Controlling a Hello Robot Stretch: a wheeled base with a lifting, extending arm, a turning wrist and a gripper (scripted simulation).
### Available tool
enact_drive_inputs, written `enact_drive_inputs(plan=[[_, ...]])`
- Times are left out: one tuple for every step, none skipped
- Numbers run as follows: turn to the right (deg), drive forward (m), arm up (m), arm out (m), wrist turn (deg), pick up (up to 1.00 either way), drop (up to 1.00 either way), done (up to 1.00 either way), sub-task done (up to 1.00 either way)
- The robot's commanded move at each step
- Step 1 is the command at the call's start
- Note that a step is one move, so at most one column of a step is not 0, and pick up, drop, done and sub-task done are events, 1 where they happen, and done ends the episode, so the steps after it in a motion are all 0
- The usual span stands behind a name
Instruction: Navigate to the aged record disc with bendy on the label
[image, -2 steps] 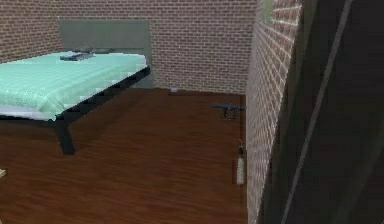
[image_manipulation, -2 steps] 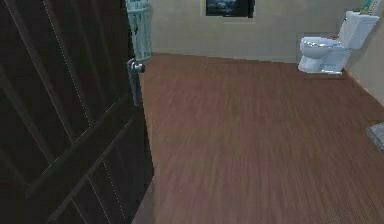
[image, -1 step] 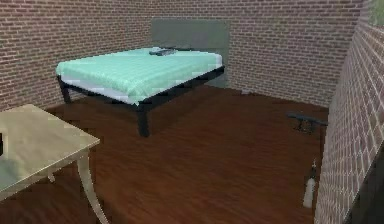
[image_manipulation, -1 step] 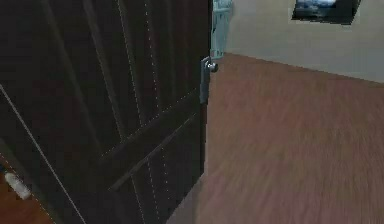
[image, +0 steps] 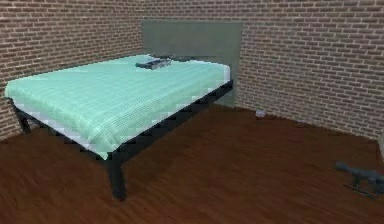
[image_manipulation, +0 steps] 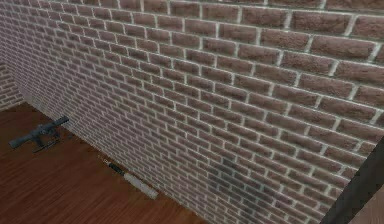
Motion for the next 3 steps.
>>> enact_drive_inputs(plan=[[-6.0, 0.0, 0.0, 0.0, 0.0, 0.0, 0.0, 0.0, 0.0], [0.0, 0.5, 0.0, 0.0, 0.0, 0.0, 0.0, 0.0, 0.0], [-45.0, 0.0, 0.0, 0.0, 0.0, 0.0, 0.0, 0.0, 0.0]])
